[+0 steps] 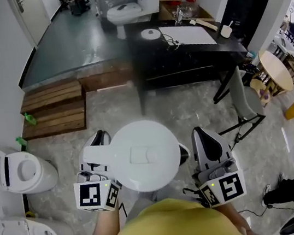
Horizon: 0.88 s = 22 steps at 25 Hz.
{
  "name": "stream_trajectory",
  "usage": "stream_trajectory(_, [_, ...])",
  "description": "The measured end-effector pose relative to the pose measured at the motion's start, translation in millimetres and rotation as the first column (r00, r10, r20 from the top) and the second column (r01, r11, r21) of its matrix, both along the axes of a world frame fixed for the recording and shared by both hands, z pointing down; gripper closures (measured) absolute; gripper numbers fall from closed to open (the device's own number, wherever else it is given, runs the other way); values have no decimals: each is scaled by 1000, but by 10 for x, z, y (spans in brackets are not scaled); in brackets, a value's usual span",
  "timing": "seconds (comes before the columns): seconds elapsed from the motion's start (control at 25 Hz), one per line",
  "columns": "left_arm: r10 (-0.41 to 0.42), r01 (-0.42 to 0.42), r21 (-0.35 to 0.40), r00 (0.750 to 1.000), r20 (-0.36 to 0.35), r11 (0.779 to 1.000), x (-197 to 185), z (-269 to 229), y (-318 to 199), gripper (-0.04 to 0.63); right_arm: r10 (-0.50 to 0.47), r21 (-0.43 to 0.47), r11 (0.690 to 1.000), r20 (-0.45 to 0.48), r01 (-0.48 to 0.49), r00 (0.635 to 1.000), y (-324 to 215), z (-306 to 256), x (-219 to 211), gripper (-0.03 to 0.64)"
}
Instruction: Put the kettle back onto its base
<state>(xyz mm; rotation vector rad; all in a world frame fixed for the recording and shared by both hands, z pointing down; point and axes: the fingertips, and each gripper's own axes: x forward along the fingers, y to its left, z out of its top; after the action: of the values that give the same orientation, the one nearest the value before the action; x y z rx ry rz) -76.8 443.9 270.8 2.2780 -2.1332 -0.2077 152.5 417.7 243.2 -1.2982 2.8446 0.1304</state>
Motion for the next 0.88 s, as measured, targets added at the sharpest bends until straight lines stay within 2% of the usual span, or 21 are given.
stream_trajectory(0.36, [6,-6,-24,1000,-20,1000,-142,70,-652,554,10,-19,1000,-10,-10,1000,-513,73,-106,603])
stream_trajectory(0.68, [58,-59,-31,998,-10,998,-283,24,-1222,554,45,-38,998,16,-44,999,-1037,67,-319,603])
stream_trajectory(0.88, [100,-101,-30,995,-5,994,-425,25,-1605,554,62,-20,998,25,-61,998,-1400,28,-508,603])
